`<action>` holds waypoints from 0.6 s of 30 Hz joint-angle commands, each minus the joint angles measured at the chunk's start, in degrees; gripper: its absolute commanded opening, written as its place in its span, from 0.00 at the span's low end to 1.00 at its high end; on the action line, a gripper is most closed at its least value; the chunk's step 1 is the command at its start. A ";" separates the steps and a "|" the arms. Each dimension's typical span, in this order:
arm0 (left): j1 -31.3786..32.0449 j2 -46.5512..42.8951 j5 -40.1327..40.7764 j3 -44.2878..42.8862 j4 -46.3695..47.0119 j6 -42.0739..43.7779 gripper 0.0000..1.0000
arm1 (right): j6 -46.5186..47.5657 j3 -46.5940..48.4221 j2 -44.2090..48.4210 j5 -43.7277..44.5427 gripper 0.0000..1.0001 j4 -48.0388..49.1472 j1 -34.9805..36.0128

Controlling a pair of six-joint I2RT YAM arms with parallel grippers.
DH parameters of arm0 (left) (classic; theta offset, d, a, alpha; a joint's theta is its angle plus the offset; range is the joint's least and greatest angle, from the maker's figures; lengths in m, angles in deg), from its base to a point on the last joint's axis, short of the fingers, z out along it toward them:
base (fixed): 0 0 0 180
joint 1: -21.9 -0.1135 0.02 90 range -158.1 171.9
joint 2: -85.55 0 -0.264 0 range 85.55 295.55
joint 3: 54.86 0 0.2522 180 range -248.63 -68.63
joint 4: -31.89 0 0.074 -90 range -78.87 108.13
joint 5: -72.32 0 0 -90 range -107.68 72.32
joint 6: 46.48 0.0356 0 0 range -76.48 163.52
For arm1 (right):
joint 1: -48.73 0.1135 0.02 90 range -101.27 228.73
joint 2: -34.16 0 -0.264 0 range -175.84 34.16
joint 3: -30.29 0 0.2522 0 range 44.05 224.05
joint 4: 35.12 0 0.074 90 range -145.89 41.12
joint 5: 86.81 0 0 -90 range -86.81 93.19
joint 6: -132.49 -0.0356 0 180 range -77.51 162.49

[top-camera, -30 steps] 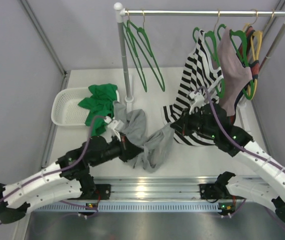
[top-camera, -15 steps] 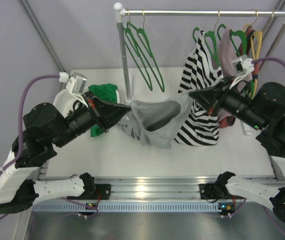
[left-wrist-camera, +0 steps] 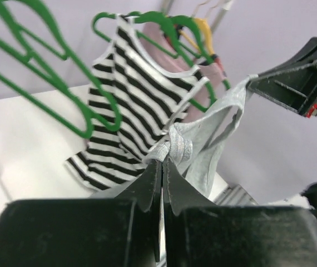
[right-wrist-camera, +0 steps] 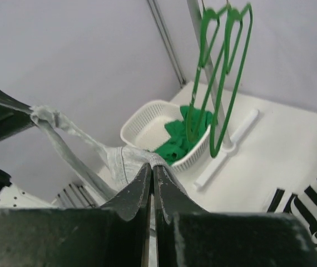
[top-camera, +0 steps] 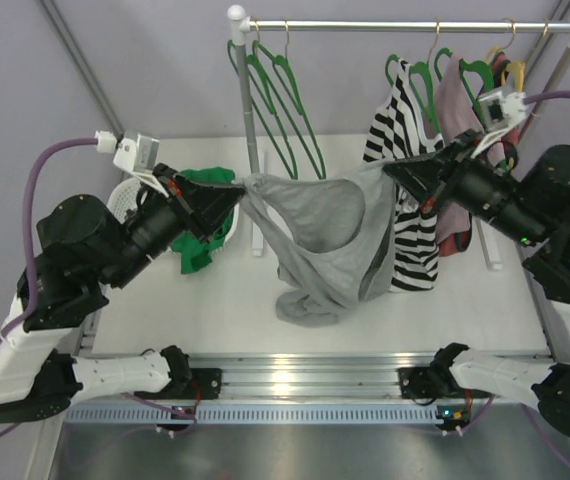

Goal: Place the tank top on the hanger

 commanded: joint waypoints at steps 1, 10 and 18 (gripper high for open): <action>0.23 -2.33 9.00 7.28 -0.59 -0.55 0.00 | -1.21 -7.40 -0.27 -0.57 0.00 1.36 -0.71; -0.21 -7.87 9.12 35.50 6.69 -8.90 0.00 | -8.33 -37.54 5.62 -4.35 0.00 13.76 -1.24; -0.74 -10.60 0.31 53.53 15.32 -16.72 0.00 | -11.32 -53.29 14.85 -2.69 0.00 12.80 -2.29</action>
